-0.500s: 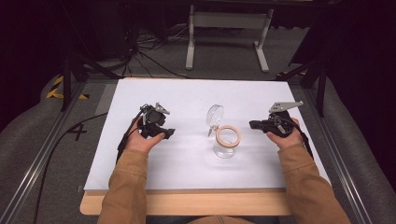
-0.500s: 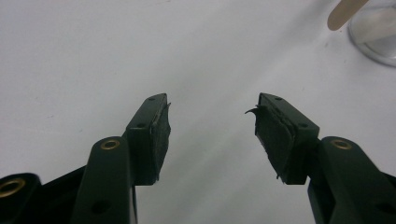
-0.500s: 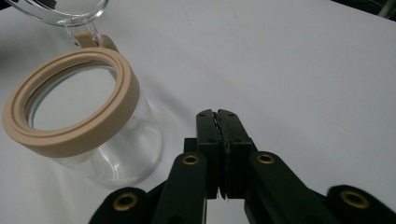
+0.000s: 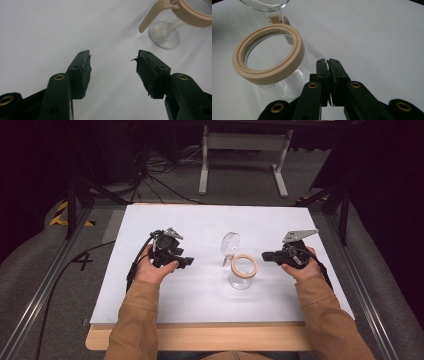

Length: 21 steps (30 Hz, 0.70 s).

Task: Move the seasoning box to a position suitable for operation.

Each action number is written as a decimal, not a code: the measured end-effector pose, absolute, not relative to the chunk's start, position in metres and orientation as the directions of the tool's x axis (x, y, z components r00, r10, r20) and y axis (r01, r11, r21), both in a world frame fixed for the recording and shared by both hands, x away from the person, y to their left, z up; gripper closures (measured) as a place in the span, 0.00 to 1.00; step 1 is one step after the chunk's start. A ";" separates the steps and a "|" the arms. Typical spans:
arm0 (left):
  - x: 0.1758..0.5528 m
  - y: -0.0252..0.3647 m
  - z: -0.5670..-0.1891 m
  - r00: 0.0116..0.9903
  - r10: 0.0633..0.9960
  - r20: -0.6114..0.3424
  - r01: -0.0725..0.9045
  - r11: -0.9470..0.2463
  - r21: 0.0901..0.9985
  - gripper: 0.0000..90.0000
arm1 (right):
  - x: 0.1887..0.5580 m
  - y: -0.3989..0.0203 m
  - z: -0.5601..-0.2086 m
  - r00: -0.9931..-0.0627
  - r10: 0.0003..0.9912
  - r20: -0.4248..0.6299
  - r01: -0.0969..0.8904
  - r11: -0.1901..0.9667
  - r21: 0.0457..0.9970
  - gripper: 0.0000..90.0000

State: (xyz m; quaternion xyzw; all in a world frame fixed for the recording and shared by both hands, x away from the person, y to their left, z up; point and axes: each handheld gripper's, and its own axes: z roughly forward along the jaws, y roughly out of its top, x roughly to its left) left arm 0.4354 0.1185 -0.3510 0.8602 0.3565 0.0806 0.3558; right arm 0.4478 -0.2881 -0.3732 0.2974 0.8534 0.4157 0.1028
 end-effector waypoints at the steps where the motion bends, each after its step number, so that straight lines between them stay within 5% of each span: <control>1: 0.434 0.118 -0.349 0.730 0.673 -0.116 0.559 -0.491 0.668 0.50 | 0.448 -0.286 -0.374 -0.805 0.589 0.072 0.421 0.481 0.769 0.97; 21: 0.433 0.119 -0.357 0.696 0.711 -0.102 0.578 -0.470 0.667 0.45 | 0.458 -0.256 -0.415 -0.815 0.571 0.104 0.474 0.551 0.687 0.99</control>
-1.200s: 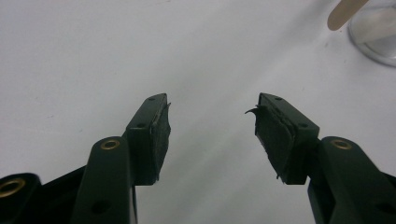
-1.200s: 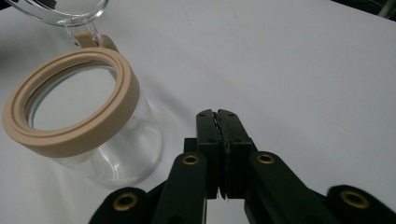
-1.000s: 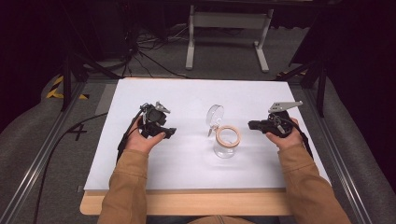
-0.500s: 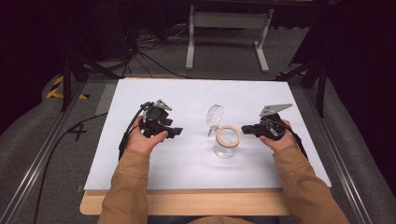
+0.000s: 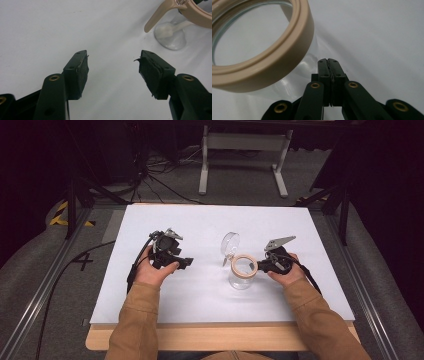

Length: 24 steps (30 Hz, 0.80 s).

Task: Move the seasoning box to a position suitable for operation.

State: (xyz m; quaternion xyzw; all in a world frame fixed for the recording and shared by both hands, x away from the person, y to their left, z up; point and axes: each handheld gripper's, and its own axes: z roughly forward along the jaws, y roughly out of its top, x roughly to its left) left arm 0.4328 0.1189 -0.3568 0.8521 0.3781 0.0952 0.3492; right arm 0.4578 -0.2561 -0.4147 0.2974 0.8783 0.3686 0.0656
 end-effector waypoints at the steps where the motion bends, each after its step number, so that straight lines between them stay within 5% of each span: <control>1: 0.433 0.119 -0.357 0.690 0.718 -0.092 0.576 -0.467 0.671 0.43 | 0.458 -0.256 -0.415 -0.813 0.572 0.111 0.479 0.548 0.686 0.99; 17: 0.436 0.124 -0.359 0.676 0.735 -0.050 0.564 -0.472 0.677 0.45 | 0.449 -0.253 -0.412 -0.830 0.551 0.088 0.460 0.587 0.666 0.99; 24: 0.444 0.119 -0.358 0.725 0.678 -0.120 0.568 -0.491 0.661 0.59 | 0.438 -0.247 -0.409 -0.849 0.524 0.072 0.438 0.620 0.651 0.99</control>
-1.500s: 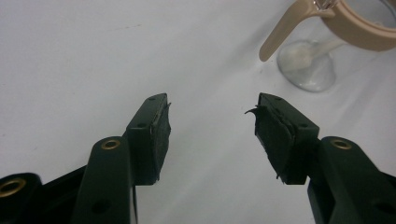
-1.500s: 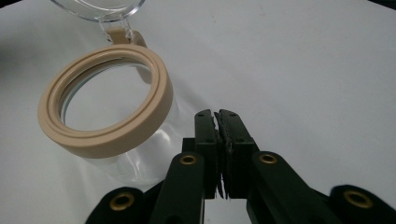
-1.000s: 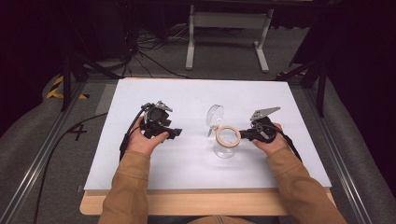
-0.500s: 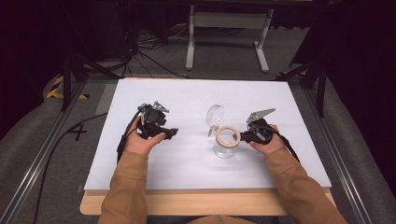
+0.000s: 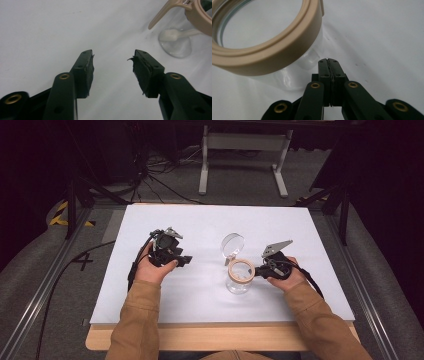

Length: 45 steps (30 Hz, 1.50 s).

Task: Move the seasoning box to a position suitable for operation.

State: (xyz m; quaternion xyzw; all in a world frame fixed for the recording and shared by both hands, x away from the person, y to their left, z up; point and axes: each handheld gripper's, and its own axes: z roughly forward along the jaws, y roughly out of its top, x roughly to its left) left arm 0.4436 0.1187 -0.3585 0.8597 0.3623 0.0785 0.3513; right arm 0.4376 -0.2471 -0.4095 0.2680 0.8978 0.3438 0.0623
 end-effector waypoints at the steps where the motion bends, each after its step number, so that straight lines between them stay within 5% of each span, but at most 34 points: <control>1: 0.444 0.118 -0.358 0.732 0.670 -0.124 0.565 -0.496 0.659 0.59 | 0.436 -0.247 -0.409 -0.852 0.519 0.074 0.437 0.624 0.648 0.99; 19: 0.453 0.107 -0.358 0.771 0.581 -0.259 0.565 -0.439 0.699 0.65 | 0.411 -0.236 -0.409 -0.882 0.467 0.066 0.402 0.672 0.622 0.99; 37: 0.452 0.101 -0.359 0.787 0.570 -0.235 0.534 -0.439 0.722 0.69 | 0.406 -0.233 -0.409 -0.900 0.429 0.084 0.385 0.686 0.617 0.99; 45: 0.450 0.100 -0.358 0.786 0.569 -0.242 0.523 -0.404 0.750 0.75 | 0.401 -0.246 -0.383 -0.888 0.454 0.069 0.371 0.620 0.691 0.99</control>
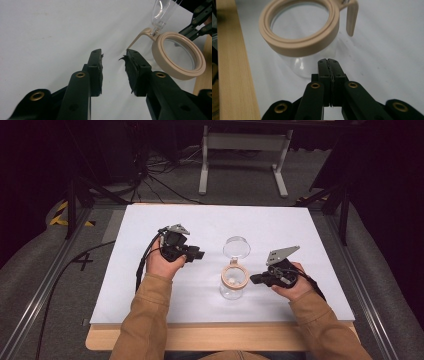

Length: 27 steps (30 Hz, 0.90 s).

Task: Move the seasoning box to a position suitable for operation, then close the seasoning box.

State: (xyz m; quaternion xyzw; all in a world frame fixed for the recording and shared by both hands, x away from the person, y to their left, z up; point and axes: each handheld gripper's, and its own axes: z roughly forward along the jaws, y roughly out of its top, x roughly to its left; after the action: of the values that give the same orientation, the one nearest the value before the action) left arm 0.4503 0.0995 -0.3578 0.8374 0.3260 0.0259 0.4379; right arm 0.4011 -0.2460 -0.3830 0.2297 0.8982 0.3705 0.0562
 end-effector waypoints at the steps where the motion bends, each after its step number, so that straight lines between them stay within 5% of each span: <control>1: 0.450 0.099 -0.358 0.783 0.574 -0.240 0.526 -0.404 0.749 0.76 | 0.400 -0.248 -0.379 -0.886 0.458 0.073 0.371 0.606 0.704 0.99; 9: 0.452 0.090 -0.358 0.764 0.601 -0.234 0.530 -0.377 0.760 0.91 | 0.390 -0.244 -0.360 -0.890 0.446 0.096 0.347 0.527 0.776 0.99; 27: 0.466 0.054 -0.362 0.780 0.579 -0.236 0.476 -0.305 0.824 1.00 | 0.382 -0.224 -0.357 -0.894 0.426 0.138 0.347 0.465 0.815 1.00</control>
State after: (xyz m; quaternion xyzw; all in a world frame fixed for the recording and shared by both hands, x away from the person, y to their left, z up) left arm 0.4658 0.0542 -0.3618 0.8062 0.3274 0.0524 0.4901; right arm 0.3820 -0.2243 -0.3574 0.2262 0.8547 0.4653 0.0426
